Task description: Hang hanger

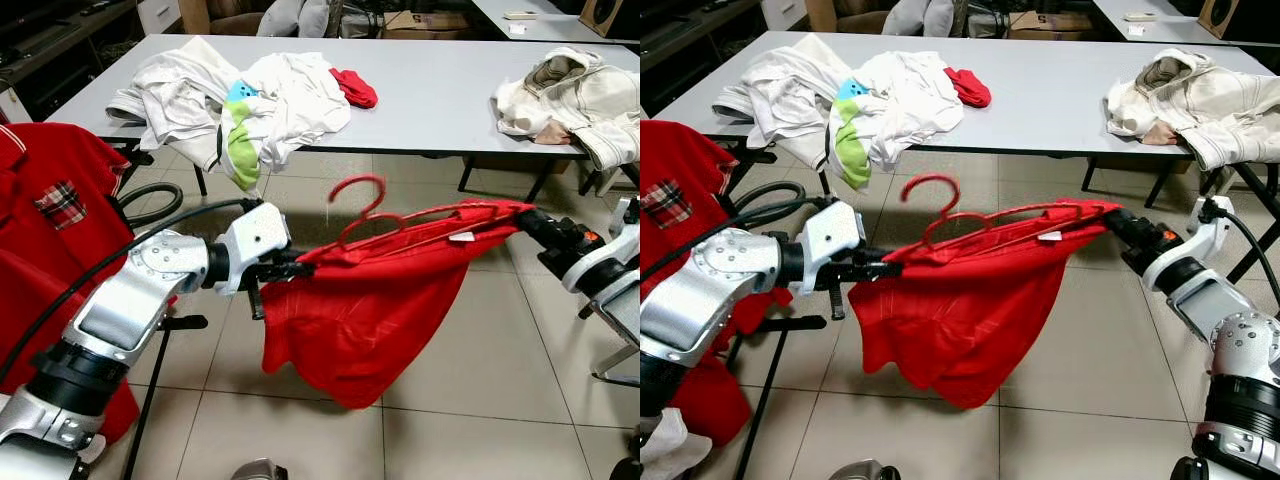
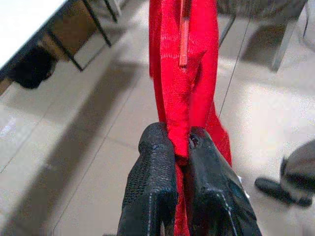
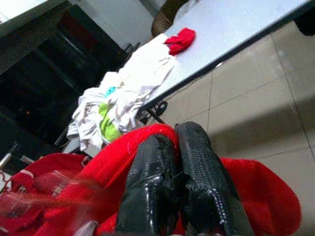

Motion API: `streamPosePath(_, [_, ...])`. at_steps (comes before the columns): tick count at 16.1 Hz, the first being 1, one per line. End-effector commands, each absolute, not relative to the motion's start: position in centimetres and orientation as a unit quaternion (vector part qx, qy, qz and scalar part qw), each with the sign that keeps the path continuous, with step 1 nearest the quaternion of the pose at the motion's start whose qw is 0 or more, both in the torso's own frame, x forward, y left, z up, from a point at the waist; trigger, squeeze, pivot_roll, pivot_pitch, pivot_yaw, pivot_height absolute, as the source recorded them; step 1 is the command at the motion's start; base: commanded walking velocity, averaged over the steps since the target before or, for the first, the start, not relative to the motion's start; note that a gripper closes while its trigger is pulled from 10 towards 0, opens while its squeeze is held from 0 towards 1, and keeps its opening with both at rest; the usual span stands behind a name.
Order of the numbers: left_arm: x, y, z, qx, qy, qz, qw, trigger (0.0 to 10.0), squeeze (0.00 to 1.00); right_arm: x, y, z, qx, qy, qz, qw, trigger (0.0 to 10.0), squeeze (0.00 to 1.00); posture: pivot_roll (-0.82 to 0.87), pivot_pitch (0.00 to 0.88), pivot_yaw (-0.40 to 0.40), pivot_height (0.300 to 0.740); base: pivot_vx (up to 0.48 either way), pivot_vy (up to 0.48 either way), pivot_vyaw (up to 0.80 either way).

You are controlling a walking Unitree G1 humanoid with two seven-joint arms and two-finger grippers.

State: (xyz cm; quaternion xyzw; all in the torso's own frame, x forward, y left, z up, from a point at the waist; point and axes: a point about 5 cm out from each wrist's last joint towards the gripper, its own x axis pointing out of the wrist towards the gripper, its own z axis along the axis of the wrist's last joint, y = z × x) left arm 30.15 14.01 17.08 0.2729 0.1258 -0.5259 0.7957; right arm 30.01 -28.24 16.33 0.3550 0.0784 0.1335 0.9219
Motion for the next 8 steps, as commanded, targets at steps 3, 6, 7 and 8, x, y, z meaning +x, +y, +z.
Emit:
streamPosePath(3, [31.8,16.2,16.4,0.324,0.191,-0.454,0.808,0.0,0.00,29.9,-28.8,18.8,0.318,0.040,0.125,0.939,0.0,0.00,-0.08,0.000,0.025,0.740,0.000,0.000,0.00])
streamPosePath(6, [32.7,15.5,16.4,0.329,0.202,-0.448,0.807,0.0,0.00,30.3,-26.5,18.9,0.276,0.065,0.162,0.945,0.0,0.00,-0.08,0.000,0.026,0.740,0.000,0.000,0.00])
streamPosePath(7, [33.0,15.4,16.4,0.334,0.205,-0.445,0.805,0.0,0.00,30.4,-25.8,19.0,0.258,0.071,0.172,0.948,0.0,0.00,-0.08,0.000,0.025,0.740,0.000,0.000,0.00])
streamPosePath(8, [33.0,15.2,16.5,0.331,0.201,-0.445,0.807,0.0,0.00,30.4,-25.2,19.0,0.242,0.077,0.179,0.950,0.0,0.00,-0.08,0.000,0.024,0.740,0.000,0.000,0.00])
